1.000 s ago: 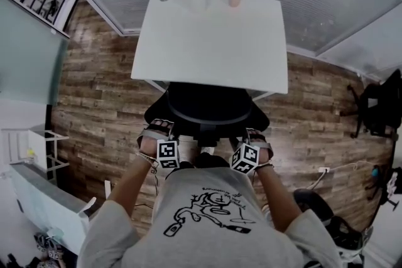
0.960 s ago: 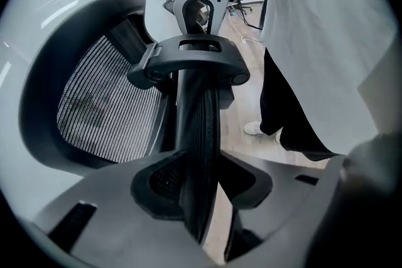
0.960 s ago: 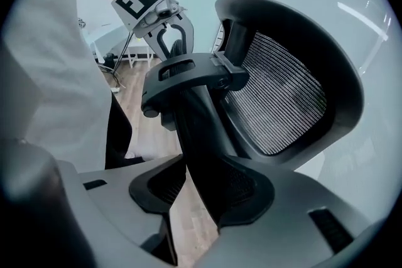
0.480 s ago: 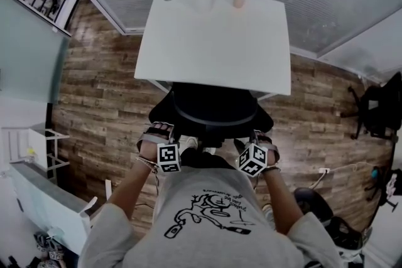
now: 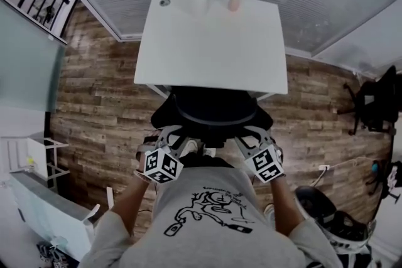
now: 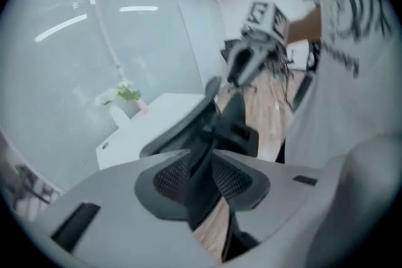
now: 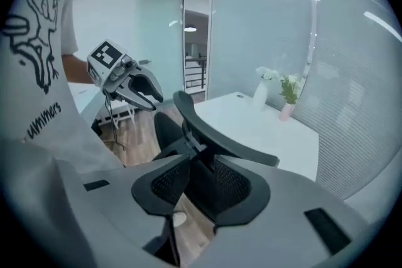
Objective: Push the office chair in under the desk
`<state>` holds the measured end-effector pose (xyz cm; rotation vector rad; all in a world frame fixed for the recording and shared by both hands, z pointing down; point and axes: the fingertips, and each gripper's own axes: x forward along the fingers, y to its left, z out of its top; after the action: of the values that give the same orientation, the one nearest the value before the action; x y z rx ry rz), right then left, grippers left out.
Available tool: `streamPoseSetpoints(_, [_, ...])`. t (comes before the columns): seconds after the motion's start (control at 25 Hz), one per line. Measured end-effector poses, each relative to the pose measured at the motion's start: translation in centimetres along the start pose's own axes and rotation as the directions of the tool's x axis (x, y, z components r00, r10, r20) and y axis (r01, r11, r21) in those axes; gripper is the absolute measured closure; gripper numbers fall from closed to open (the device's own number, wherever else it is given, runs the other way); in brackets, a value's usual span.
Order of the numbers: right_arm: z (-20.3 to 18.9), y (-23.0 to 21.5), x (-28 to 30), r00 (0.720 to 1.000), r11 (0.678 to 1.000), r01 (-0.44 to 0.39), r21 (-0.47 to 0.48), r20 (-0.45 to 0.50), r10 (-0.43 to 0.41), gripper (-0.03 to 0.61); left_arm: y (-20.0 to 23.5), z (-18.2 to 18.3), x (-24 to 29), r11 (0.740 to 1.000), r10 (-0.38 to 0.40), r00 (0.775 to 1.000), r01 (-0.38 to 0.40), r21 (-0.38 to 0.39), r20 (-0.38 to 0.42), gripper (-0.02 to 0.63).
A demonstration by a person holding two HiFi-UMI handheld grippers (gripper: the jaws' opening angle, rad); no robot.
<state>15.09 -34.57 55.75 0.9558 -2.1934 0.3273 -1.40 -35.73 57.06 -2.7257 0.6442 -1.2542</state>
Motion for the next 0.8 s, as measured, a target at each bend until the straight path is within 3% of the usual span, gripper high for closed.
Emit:
streamPoseSetpoints(0.12, [3.7,0.3,-2.0,0.994,0.997,-0.004,0.079,0.113,-0.005,0.445,2.4,6.5,-3.9,0.968,0.059,0.969,0.003,-0.251,0.239,0.509])
streamPoseSetpoints(0.24, [7.7,0.6,-3.9,0.970,0.989,-0.021,0.147,0.243,-0.016,0.463,4.1,11.2,-7.1,0.921,0.089,0.914,0.076,-0.382,0.397,0.517])
streamPoseSetpoints(0.32, [10.3,1.0,-5.2,0.950,0.984,-0.032,0.175,0.313,-0.025,0.476,4.7,13.3,-8.6,0.894,0.092,0.881,0.132,-0.427,0.464,0.517])
streamPoseSetpoints(0.6, [19.0,3.1,-9.2,0.860,0.973,-0.086,0.213,0.508,-0.035,0.503,6.7,17.2,-13.4,0.820,0.200,0.780,0.199,-0.537,0.594,0.552])
streamPoseSetpoints(0.8, [22.5,4.2,-10.2,0.824,0.971,-0.113,0.210,0.565,-0.026,0.511,7.1,18.3,-15.1,0.815,0.226,0.742,0.210,-0.540,0.631,0.560])
